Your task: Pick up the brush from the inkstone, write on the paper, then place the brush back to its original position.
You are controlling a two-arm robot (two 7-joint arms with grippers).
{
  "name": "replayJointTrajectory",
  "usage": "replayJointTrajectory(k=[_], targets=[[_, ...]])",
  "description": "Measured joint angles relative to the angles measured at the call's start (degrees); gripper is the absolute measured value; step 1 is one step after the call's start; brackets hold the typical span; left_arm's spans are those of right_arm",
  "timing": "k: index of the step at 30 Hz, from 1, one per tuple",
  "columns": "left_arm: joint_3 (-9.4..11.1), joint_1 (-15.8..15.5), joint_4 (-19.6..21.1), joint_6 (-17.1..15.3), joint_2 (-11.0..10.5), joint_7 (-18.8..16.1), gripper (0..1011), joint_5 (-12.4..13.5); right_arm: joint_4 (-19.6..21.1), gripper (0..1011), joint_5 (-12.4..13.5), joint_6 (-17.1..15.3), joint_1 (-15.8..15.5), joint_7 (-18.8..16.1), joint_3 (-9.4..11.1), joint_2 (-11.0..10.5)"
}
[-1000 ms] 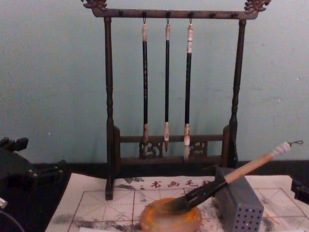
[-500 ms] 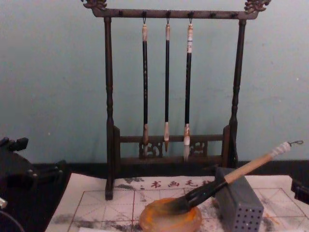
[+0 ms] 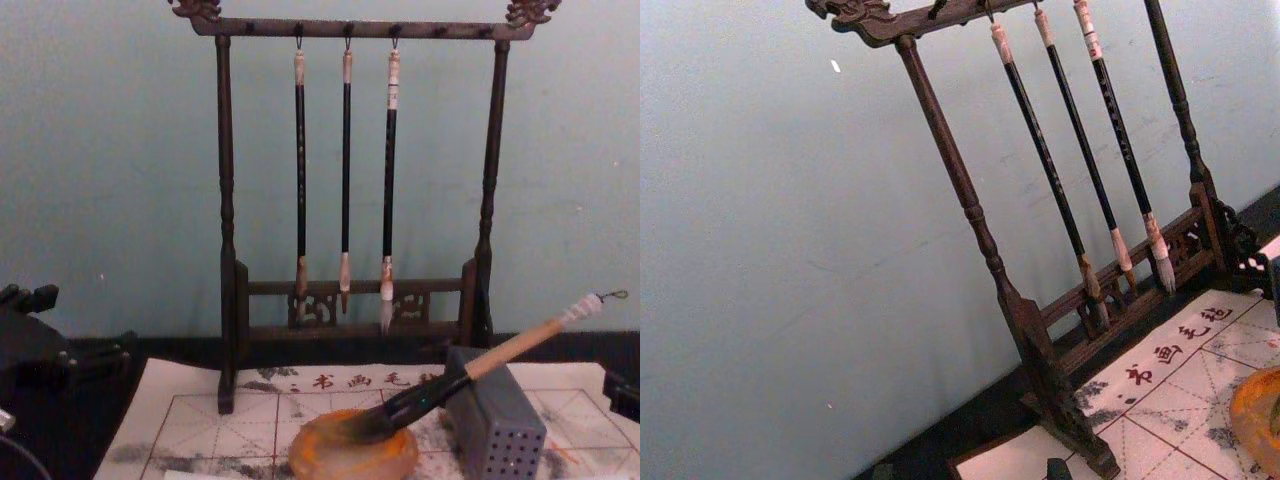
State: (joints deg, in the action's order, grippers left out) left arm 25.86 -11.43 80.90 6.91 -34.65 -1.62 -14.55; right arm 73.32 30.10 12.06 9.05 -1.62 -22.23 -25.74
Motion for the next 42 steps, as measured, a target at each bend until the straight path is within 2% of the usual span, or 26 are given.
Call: replayJointTrajectory(k=[42], targets=[[0.0, 0.0, 0.0, 0.0, 0.0, 0.0, 1001, 0.0, 0.0, 1000, 0.0, 0.0, 0.0, 0.0, 0.0, 0.0]])
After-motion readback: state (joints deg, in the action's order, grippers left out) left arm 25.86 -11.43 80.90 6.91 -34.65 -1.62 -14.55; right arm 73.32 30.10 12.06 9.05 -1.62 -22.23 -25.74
